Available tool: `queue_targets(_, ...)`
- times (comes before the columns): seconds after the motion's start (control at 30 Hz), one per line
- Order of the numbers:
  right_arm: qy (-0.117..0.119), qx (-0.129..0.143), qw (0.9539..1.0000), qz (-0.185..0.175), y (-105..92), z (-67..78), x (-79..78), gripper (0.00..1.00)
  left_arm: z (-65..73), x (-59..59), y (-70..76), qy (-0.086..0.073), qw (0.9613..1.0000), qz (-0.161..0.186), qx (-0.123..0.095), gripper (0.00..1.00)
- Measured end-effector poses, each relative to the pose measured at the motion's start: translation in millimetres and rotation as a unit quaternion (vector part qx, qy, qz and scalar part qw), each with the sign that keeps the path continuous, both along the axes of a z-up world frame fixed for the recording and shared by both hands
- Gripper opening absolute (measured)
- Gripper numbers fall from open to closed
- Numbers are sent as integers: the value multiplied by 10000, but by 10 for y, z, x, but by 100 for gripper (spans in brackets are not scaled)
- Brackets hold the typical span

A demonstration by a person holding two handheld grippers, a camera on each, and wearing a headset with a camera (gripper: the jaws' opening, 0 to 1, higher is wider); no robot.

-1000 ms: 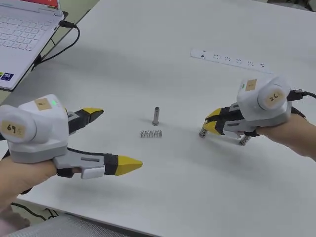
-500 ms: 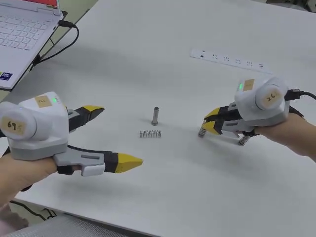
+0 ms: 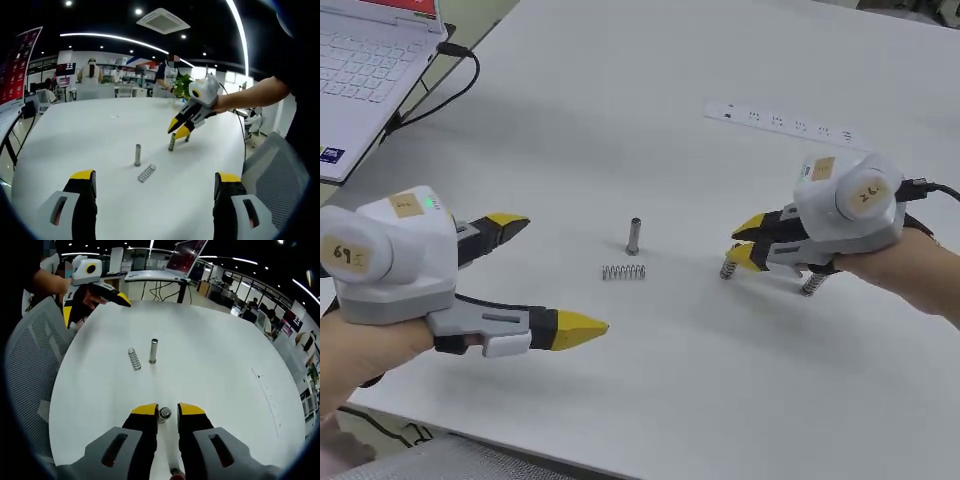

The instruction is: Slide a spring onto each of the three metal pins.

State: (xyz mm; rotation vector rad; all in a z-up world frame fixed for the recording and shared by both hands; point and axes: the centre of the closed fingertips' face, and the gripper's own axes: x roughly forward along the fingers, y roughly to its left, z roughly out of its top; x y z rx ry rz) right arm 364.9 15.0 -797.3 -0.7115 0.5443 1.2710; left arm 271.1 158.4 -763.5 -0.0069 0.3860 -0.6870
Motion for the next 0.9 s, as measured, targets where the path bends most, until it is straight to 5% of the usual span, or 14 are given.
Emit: queue_targets(0.9,42,616,9975,-346,-95,227,-123,32,19,25,-26,-10,10000,16,-32,96)
